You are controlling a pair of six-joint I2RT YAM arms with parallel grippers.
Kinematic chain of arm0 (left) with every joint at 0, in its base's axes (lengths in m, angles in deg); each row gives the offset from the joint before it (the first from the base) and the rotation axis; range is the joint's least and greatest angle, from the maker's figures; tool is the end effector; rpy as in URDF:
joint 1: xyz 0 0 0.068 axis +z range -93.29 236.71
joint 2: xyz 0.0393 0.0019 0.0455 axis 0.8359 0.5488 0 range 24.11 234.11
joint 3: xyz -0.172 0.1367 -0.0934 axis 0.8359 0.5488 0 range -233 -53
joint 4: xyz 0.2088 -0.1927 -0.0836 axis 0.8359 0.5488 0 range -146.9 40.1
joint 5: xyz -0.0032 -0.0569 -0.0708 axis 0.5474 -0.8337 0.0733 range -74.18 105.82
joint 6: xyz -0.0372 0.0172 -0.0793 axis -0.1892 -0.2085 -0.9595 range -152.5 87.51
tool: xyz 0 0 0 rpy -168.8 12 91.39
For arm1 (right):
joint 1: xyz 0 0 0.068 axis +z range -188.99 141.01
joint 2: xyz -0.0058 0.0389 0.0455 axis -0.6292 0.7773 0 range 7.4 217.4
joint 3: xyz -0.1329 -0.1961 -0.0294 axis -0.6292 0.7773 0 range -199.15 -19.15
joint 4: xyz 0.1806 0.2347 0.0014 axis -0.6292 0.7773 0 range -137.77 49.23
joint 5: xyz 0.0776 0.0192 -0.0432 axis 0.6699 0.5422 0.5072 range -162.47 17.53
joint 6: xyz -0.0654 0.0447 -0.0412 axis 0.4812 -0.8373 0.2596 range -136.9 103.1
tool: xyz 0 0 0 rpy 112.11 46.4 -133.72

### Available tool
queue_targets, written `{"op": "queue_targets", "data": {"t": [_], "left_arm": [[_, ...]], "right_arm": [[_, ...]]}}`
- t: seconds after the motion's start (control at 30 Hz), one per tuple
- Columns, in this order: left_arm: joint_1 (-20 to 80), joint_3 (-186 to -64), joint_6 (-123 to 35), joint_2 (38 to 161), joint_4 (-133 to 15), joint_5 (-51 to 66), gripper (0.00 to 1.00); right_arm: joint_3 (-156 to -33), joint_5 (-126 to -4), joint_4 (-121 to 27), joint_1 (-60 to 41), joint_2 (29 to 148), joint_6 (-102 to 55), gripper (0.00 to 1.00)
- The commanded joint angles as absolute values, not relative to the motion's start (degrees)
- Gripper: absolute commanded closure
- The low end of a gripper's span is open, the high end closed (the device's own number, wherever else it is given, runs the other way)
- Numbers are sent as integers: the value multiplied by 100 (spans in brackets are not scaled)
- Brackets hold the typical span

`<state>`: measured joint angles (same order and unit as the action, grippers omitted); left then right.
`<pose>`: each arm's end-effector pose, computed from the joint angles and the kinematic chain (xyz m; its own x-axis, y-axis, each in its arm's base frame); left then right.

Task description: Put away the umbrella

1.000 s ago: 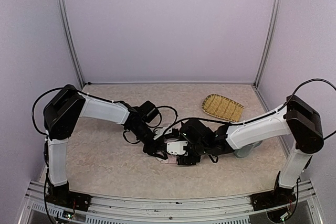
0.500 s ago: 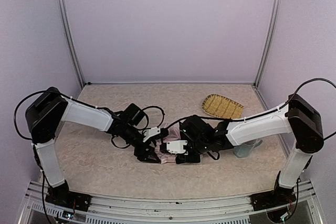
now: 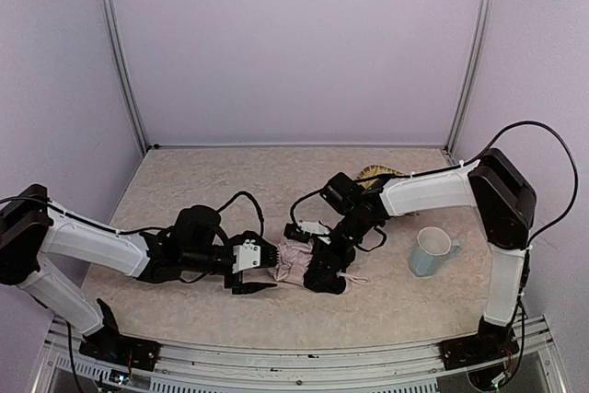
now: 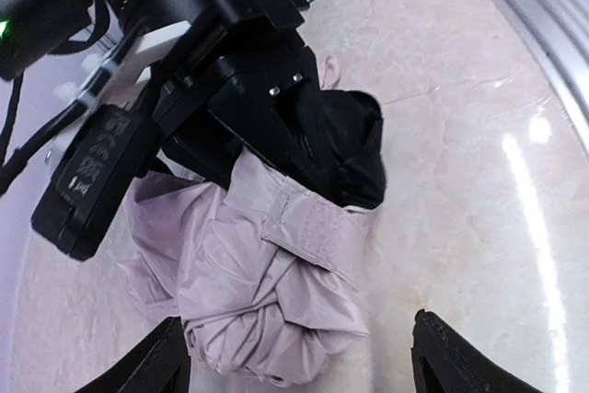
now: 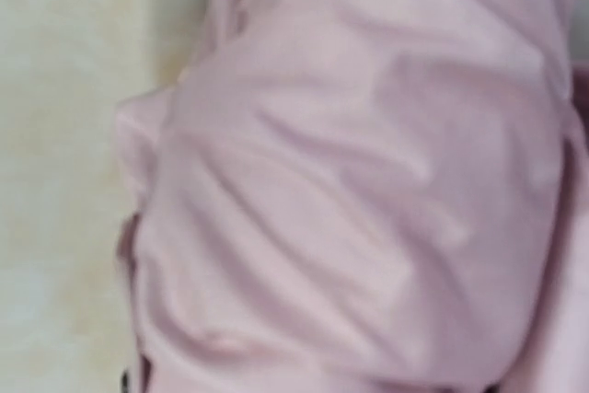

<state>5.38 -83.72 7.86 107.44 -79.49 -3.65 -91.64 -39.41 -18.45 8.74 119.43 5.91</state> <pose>0.1925 -0.2829 0.0786 0.3551 0.5332 -0.7678 0.9008 0.0242 0.4335 0.2450 0.3340 0.0611 -0.2867 -0.7983 -0.5296 -0.9368 0.1180 0.3293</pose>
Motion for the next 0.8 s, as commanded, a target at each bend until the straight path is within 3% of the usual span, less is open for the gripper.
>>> {"op": "queue_targets", "data": {"t": [0.0,0.17,0.4,0.63,0.77], "left_arm": [[265,-8866,1605,11382,-7778,905,19],[312,-9310,1923,12055,-7470,1022,22],[345,-9752,1793,12545,-7091,32,33],[543,-10086,1764,12688,-6037,-862,68],[551,-10261,1417,12821,-5539,-1045,81]], "right_arm": [[-9212,-2414,-231,643,12772,620,86],[-9599,-2077,53,423,13293,988,85],[-10332,-1947,4,167,13904,908,79],[-10265,-2521,-1016,-66,13726,109,66],[-9959,-2864,-1649,-67,13152,-177,54]]}}
